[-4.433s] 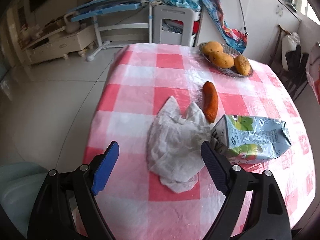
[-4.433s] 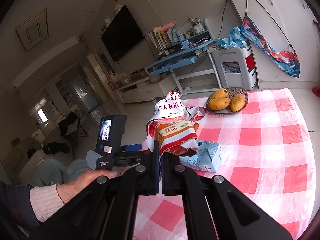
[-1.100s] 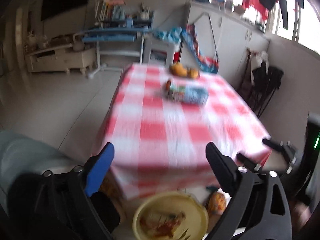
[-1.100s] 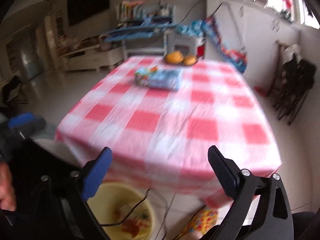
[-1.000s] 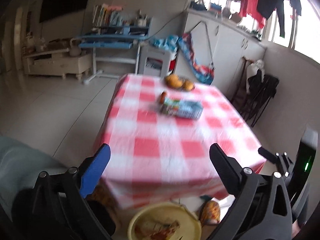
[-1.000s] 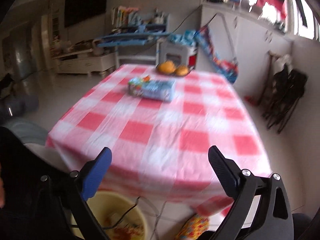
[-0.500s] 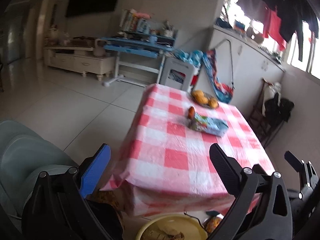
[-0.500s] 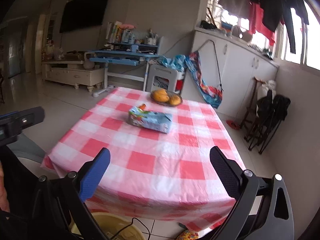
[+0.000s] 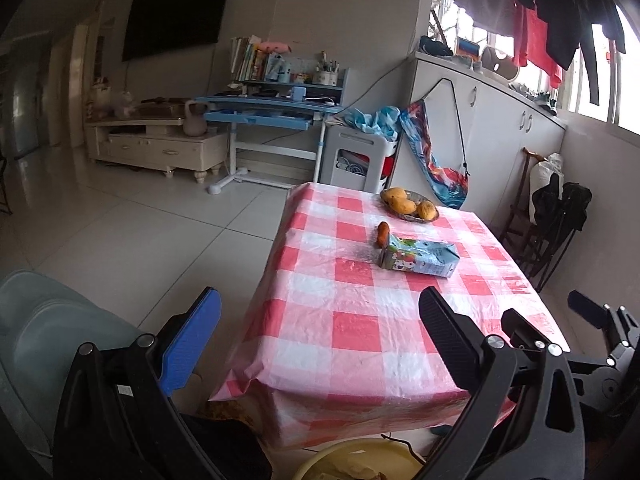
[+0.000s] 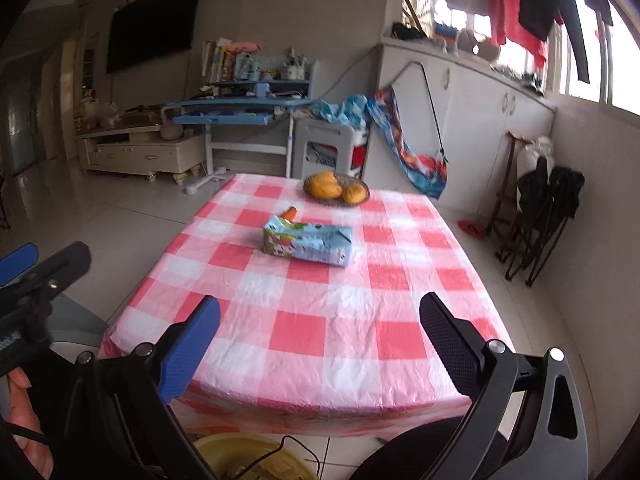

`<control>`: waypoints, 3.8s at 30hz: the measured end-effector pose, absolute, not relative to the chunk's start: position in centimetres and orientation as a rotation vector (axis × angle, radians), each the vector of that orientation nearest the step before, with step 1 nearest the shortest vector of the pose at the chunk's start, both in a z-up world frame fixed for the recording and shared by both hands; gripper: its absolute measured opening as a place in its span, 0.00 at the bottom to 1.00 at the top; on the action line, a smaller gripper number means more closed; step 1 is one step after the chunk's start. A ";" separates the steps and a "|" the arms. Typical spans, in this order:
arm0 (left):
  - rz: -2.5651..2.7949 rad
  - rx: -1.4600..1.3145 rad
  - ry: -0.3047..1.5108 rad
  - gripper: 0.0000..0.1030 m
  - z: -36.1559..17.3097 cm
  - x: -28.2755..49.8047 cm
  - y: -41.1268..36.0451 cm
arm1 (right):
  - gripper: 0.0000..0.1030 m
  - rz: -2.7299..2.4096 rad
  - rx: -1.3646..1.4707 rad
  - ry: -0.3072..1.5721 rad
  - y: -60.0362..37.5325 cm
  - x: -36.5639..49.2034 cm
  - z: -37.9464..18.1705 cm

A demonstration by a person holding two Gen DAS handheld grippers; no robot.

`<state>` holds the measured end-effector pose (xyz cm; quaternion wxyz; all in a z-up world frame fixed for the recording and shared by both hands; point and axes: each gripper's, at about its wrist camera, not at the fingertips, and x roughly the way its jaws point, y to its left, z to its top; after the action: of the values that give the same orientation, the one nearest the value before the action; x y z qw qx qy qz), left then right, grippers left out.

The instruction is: Collect trash

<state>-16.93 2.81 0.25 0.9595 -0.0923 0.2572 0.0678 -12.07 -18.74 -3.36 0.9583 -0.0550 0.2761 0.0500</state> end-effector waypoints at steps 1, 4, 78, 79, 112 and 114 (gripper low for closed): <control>0.140 -0.186 0.524 0.93 0.3 -16.8 2.8 | 0.92 0.096 -0.099 0.564 -19.0 -12.0 -3.4; 0.151 -0.184 0.548 0.93 -0.2 -16.4 2.7 | 0.92 0.078 -0.042 0.583 -20.2 -11.9 -3.5; 0.242 -0.101 0.517 0.93 0.1 -18.3 0.2 | 0.93 0.259 -0.098 0.532 -19.7 -14.4 -6.6; 0.243 -0.091 0.517 0.93 0.1 -18.4 0.1 | 0.93 0.258 -0.086 0.539 -19.8 -14.2 -6.7; 0.266 -0.065 0.529 0.93 -0.6 -18.1 0.7 | 0.93 0.260 -0.108 0.557 -18.8 -14.1 -7.0; 0.272 -0.062 0.531 0.93 -0.8 -18.1 0.9 | 0.93 0.263 -0.101 0.558 -18.7 -13.9 -7.0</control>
<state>-18.06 0.86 -0.76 0.9553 -0.0306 0.2617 0.1342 -13.90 -18.75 -6.97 0.9516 -0.0496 0.2745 0.1292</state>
